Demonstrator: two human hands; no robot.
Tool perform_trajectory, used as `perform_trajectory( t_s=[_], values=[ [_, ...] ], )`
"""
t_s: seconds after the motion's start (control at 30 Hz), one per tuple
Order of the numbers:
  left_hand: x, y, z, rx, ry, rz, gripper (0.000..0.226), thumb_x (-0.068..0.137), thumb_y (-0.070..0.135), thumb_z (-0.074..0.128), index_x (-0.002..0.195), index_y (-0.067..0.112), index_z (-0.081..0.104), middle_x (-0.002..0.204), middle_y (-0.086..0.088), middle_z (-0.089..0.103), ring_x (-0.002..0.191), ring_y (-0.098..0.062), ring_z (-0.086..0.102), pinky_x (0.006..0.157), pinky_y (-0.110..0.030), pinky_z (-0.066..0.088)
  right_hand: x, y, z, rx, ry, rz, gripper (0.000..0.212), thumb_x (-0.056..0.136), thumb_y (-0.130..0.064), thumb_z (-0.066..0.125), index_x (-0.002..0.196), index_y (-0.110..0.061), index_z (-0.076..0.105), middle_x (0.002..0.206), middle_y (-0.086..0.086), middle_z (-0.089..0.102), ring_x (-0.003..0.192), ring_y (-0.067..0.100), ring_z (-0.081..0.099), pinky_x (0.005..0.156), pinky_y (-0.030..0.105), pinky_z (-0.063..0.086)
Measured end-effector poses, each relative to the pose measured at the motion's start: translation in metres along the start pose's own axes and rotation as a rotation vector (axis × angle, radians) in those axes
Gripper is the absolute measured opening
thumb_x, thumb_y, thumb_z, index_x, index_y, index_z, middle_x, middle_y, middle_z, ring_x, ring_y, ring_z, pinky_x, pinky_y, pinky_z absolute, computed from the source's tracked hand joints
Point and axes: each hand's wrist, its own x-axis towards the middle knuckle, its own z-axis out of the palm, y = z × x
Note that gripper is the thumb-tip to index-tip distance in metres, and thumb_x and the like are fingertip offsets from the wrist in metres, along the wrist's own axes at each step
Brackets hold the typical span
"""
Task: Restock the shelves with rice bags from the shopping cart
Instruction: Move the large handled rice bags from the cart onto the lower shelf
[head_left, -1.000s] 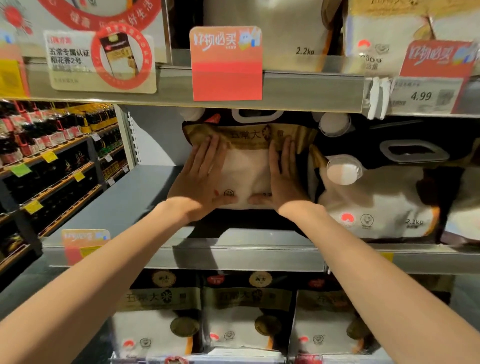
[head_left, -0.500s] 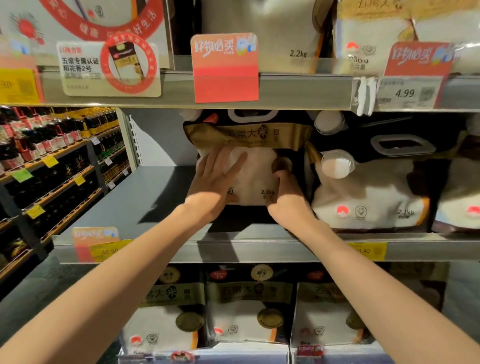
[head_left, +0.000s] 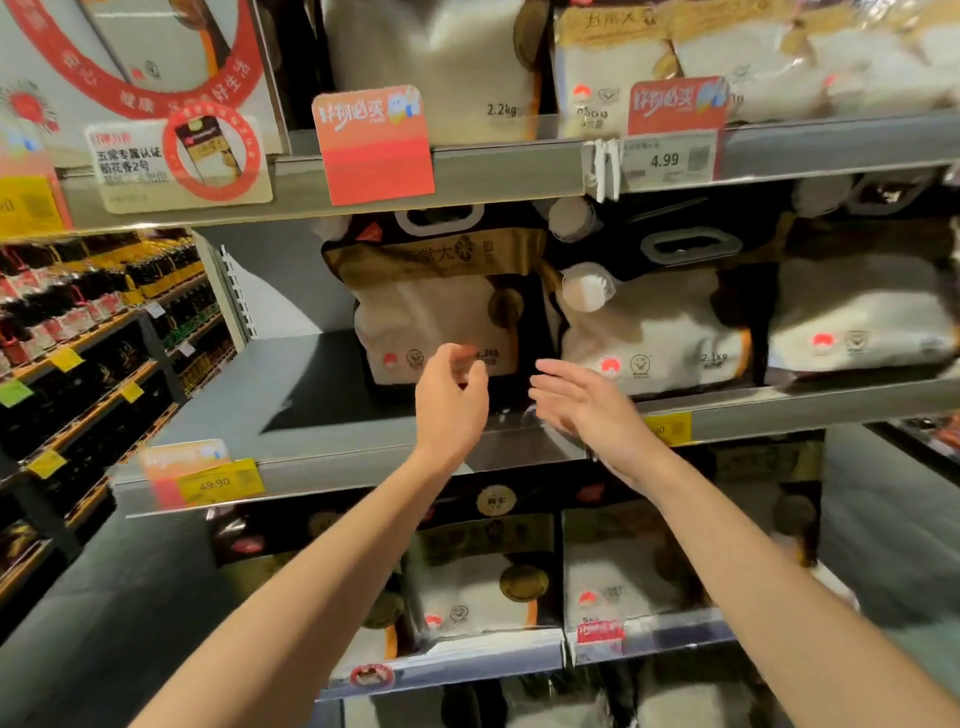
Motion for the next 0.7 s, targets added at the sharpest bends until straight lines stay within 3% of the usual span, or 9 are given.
perform_trajectory(
  t_s=[0.07, 0.2, 0.37, 0.5, 0.57, 0.7],
  values=[
    [-0.03, 0.013, 0.017, -0.186, -0.053, -0.061, 0.018, 0.099, 0.015, 0.054, 0.115, 0.018, 0.06, 0.107, 0.002, 0.065, 0.09, -0.014, 0.065, 0.078, -0.025, 0.056, -0.031, 0.011, -0.029, 0.153, 0.097, 0.024, 0.037, 0.092, -0.002, 0.062, 0.127, -0.01, 0.059, 0.113, 0.01, 0.071, 0.101, 0.018, 0.07, 0.077, 0.022, 0.058],
    [-0.09, 0.028, 0.071, -0.365, -0.343, -0.267, 0.014, 0.096, 0.008, 0.059, 0.109, 0.013, 0.058, 0.093, -0.006, 0.065, 0.062, -0.011, 0.06, 0.057, -0.025, 0.056, -0.088, 0.057, -0.087, 0.076, 0.331, 0.15, 0.027, 0.094, 0.0, 0.057, 0.119, -0.009, 0.063, 0.092, 0.008, 0.074, 0.076, 0.016, 0.069, 0.066, 0.021, 0.056],
    [-0.183, 0.017, 0.141, -0.265, -0.719, -0.379, 0.011, 0.094, 0.004, 0.059, 0.089, 0.012, 0.064, 0.071, -0.002, 0.063, 0.052, -0.007, 0.057, 0.05, -0.017, 0.048, -0.186, 0.128, -0.152, 0.13, 0.52, 0.348, 0.026, 0.094, 0.013, 0.045, 0.115, -0.001, 0.053, 0.054, -0.003, 0.068, 0.04, 0.004, 0.059, 0.04, 0.013, 0.044],
    [-0.268, 0.0, 0.188, -0.132, -0.997, -0.352, 0.029, 0.095, 0.0, 0.056, 0.071, 0.016, 0.057, 0.065, -0.002, 0.056, 0.043, 0.002, 0.051, 0.05, -0.019, 0.042, -0.29, 0.181, -0.181, 0.091, 0.702, 0.495, 0.027, 0.093, 0.008, 0.051, 0.117, -0.004, 0.056, 0.077, 0.01, 0.067, 0.044, 0.003, 0.057, 0.049, 0.017, 0.042],
    [-0.321, -0.008, 0.216, -0.092, -1.145, -0.339, 0.027, 0.093, 0.0, 0.059, 0.072, 0.017, 0.057, 0.068, -0.002, 0.06, 0.046, -0.001, 0.053, 0.051, -0.019, 0.043, -0.354, 0.211, -0.19, 0.104, 0.81, 0.585, 0.027, 0.092, 0.009, 0.053, 0.115, -0.004, 0.059, 0.069, 0.003, 0.066, 0.041, -0.001, 0.055, 0.045, 0.012, 0.042],
    [-0.398, -0.024, 0.259, 0.003, -1.346, -0.224, 0.015, 0.086, 0.025, 0.068, 0.073, 0.02, 0.063, 0.068, -0.008, 0.062, 0.054, -0.014, 0.054, 0.059, -0.028, 0.043, -0.44, 0.251, -0.191, 0.092, 0.884, 0.731, 0.028, 0.089, 0.002, 0.063, 0.116, -0.001, 0.061, 0.081, 0.009, 0.069, 0.054, 0.006, 0.059, 0.05, 0.015, 0.045]
  ],
)
